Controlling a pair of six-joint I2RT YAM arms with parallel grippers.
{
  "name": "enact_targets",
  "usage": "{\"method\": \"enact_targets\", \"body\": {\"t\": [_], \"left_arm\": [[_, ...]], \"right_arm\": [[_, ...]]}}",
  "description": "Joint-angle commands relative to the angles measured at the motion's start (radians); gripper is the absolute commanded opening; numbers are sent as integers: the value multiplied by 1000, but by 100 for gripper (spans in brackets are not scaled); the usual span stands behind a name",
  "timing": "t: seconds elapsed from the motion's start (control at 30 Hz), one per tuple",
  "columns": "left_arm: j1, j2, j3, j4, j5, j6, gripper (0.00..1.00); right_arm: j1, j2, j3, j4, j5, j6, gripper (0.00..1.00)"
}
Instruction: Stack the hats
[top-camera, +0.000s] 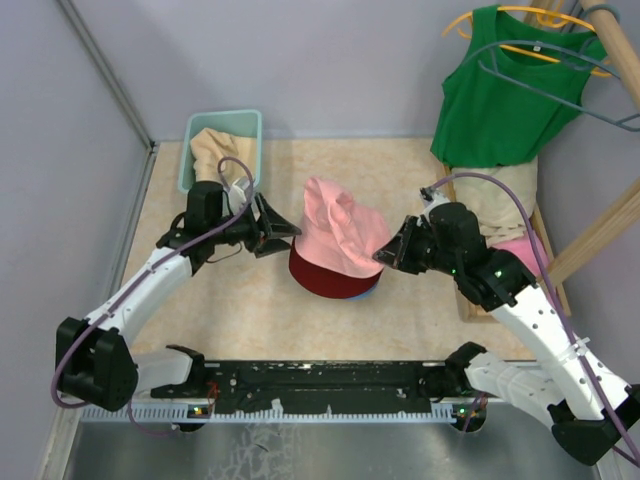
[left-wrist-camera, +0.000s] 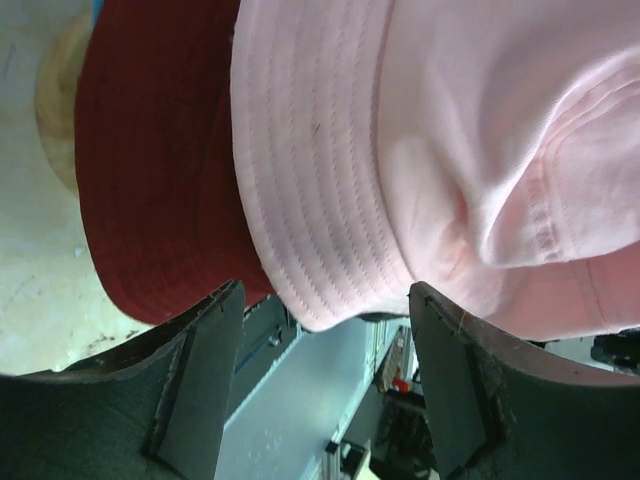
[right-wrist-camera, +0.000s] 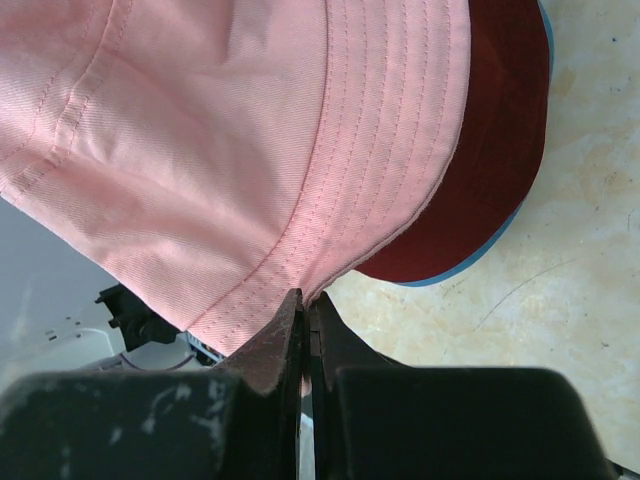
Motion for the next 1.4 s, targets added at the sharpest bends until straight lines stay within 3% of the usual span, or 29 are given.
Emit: {"method": "enact_targets", "body": {"t": [0.0,0.3,0.6,1.13,1.27,1.37], "left_arm": [[2,-15,-22,168,-74,-51,73],[-7,29,-29,210,-76,-51,73],[-24,30,-25,96,-70,-20,73],[-58,20,-58,175,-127,-71,73],[-58,20,-65,197,-137,-84,66],[-58,19,-64,209,-143,-88,47]], "right_arm": [[10,-5,54,5,-5,4,0],[9,2,68,-2,3,2,0],[9,17,71,14,0,8,0],[10,21,34,34,-15,29,0],[9,21,32,33,-18,30,0],[9,22,29,34,-17,31,0]]}}
